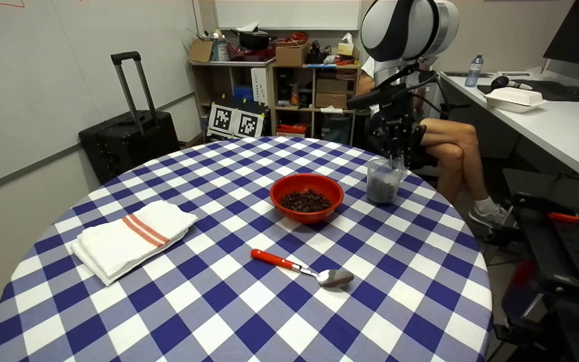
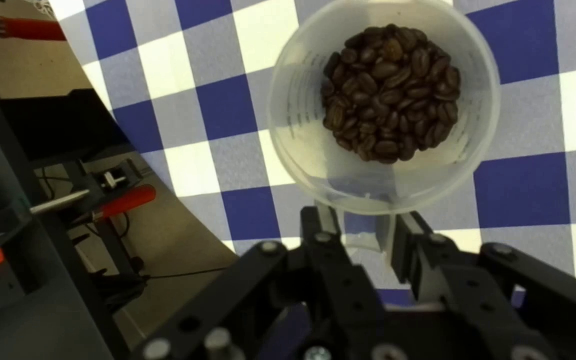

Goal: Pour some contents from the transparent jar into the orange bowl

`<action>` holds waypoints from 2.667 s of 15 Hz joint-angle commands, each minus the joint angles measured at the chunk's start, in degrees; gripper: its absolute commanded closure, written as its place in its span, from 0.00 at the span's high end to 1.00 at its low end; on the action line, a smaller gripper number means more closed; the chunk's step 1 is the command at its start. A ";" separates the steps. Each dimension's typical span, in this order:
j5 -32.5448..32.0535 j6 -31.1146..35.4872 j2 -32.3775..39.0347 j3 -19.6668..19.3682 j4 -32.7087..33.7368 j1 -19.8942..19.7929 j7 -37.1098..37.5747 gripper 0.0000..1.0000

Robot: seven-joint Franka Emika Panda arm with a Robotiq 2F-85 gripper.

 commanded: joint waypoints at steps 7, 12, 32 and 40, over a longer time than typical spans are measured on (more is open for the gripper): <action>-12.69 -22.99 0.73 -2.84 19.24 5.70 16.84 0.07; -16.32 -34.80 4.54 -0.33 31.15 8.92 25.82 0.07; -35.03 -68.44 38.48 0.69 76.50 20.23 47.66 0.07; -39.50 -82.84 44.74 -1.05 87.16 21.66 47.12 0.07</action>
